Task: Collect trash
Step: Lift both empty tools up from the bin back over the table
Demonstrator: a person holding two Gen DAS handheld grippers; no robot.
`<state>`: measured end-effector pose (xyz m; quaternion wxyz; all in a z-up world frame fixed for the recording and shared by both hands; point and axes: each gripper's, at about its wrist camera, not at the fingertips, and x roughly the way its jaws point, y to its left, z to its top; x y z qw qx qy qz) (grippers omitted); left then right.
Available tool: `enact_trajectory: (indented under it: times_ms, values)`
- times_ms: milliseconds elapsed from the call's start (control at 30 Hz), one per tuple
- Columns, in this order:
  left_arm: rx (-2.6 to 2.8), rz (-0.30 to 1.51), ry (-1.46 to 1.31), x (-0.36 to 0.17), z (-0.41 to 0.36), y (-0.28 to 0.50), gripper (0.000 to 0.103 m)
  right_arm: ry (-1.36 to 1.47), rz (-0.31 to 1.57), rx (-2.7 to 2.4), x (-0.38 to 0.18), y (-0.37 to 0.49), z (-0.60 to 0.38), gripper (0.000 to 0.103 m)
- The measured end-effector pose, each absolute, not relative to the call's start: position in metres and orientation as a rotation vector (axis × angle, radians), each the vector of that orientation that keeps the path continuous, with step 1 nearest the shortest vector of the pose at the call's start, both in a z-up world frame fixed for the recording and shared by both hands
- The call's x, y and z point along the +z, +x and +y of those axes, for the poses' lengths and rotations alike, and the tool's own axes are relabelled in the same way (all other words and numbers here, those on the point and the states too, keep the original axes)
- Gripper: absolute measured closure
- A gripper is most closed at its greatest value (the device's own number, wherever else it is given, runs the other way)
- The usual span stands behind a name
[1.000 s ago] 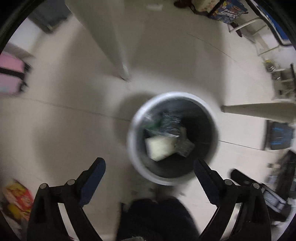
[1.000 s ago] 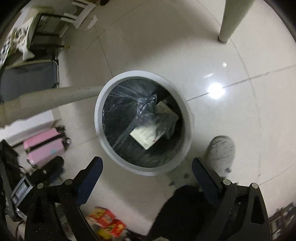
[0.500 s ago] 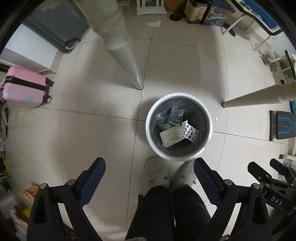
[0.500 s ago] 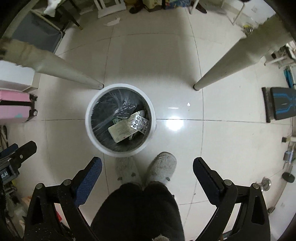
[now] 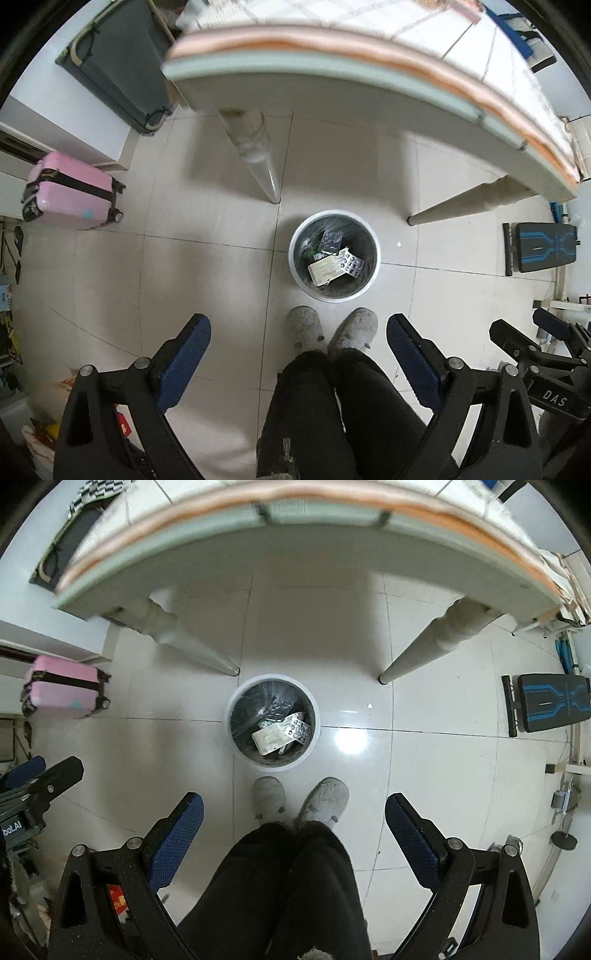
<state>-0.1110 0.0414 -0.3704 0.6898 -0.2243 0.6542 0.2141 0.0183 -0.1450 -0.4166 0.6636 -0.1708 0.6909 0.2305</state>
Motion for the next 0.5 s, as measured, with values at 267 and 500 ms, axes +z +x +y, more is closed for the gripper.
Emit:
enact_trajectory:
  times_ms: [267,500]
  values:
    - [0.531,1.333,-0.498,-0.286,0.057,-0.085,0.006,-0.251,1.515,0.544,-0.309,0.048,-0.142,0.003]
    - [0.65,1.233,-0.431,-0.247,0.087,-0.006,0.006,-0.226,1.393,0.56,-0.245,0.138,-0.105,0.003]
